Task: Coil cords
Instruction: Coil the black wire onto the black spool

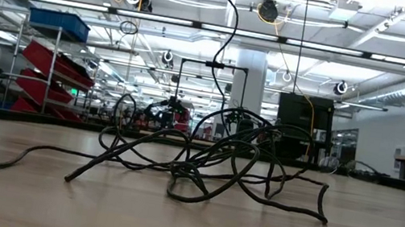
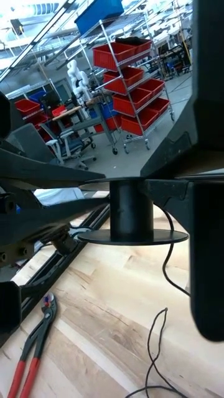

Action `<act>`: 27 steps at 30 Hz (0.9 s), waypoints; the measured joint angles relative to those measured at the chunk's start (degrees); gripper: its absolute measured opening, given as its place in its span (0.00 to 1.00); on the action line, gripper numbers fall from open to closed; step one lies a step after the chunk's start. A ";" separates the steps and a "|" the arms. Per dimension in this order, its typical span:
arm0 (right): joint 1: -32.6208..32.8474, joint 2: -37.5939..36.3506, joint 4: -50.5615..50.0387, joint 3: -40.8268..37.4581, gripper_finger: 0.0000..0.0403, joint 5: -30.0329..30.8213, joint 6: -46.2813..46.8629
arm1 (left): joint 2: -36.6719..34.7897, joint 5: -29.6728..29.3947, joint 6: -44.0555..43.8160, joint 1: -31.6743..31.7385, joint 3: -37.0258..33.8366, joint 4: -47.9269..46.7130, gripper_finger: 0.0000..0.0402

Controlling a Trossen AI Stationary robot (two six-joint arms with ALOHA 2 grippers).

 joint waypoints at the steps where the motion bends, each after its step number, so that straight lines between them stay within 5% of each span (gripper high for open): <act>1: 0.00 0.00 -0.01 0.00 0.00 -0.04 -0.01 | 0.00 0.00 0.02 0.03 0.00 -0.14 0.10; 5: 0.02 0.00 -0.07 0.00 0.00 -0.02 -0.02 | 0.00 -0.06 0.92 0.09 0.00 -0.29 0.02; 19: 0.26 0.00 0.61 0.00 0.01 1.08 2.13 | 0.00 -2.17 1.11 -0.15 0.00 -0.26 0.01; 27: 3.79 -0.35 0.80 -0.02 0.14 14.09 3.00 | -1.16 -2.97 1.36 -2.07 0.00 -0.44 0.01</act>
